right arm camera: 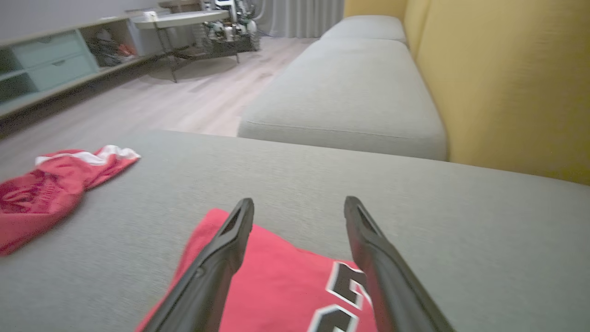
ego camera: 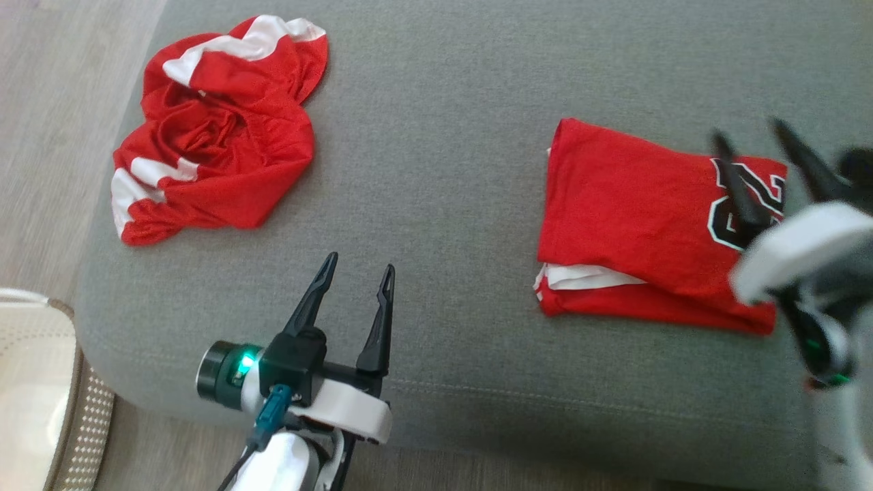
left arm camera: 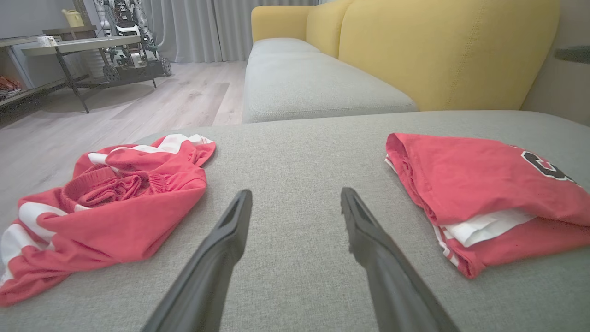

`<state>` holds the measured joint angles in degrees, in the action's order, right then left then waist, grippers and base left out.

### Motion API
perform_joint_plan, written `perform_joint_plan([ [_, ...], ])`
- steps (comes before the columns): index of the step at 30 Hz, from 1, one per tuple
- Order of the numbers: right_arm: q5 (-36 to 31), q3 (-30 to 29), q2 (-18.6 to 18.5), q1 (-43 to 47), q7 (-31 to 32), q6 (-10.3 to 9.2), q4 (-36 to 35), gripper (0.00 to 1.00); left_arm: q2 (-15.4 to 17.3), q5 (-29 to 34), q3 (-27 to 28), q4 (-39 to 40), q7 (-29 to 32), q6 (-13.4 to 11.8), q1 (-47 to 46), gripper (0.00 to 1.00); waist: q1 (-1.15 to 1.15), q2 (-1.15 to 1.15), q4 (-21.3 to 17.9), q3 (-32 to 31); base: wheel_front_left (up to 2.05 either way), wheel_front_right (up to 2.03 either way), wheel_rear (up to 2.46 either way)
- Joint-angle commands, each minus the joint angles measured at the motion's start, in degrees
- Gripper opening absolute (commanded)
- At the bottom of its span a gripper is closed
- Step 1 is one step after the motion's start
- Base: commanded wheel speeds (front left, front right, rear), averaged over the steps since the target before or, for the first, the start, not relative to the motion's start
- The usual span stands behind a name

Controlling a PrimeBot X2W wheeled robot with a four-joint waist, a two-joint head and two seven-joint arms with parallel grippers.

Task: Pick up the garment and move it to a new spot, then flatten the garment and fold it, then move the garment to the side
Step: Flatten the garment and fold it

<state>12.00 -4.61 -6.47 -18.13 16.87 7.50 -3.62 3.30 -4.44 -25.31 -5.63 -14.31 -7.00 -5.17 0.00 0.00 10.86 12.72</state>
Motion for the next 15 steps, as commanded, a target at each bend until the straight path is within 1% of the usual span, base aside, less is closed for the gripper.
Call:
perform_joint_plan([
  [1, -0.7, -0.4, -1.6, 0.7, -0.5, -0.01, -2.4, 1.0, -0.3, 0.0, 2.0, 1.9, -0.7, 0.1, -0.8, 1.0, 0.0, 0.0, -0.4, -0.4, 0.0, 0.0, 0.0],
  [4, -2.5, -3.6, -4.0, 3.5, -2.9, -0.01, -2.5, 1.0, -0.3, 0.3, 1.8, 2.2, -0.7, 0.3, -0.7, 1.0, 0.0, 0.0, -0.4, -0.7, 0.0, 0.0, 0.0],
  [5, -2.6, -4.2, -4.2, 4.6, -4.3, -0.01, -2.7, 1.0, -0.4, 0.3, 1.8, 2.3, -0.7, 0.4, -0.6, 1.0, 0.0, 0.0, -0.4, -0.9, 0.0, 0.0, 0.0],
  [8, -1.6, -5.7, -2.6, 8.3, -9.1, -0.01, -3.1, 1.0, -0.4, 0.2, 2.1, 2.9, -0.7, 0.3, 0.1, 1.0, 0.0, 0.0, -0.8, -1.8, 0.0, 0.0, 0.0],
  [12, -1.1, -6.9, 0.9, 12.6, -17.7, -0.01, -2.9, 1.0, -0.4, -0.6, 3.4, 4.0, -0.7, -0.1, 1.9, 1.0, 0.0, 0.0, -2.6, -3.3, 0.0, 0.0, 0.0],
  [15, -2.7, -6.6, 1.9, 15.0, -24.8, -0.01, -1.1, 1.0, -0.4, -1.8, 4.9, 5.8, -0.7, -0.2, 3.3, 1.0, 0.0, 0.0, -4.1, -4.3, 0.0, 0.0, 0.0],
])
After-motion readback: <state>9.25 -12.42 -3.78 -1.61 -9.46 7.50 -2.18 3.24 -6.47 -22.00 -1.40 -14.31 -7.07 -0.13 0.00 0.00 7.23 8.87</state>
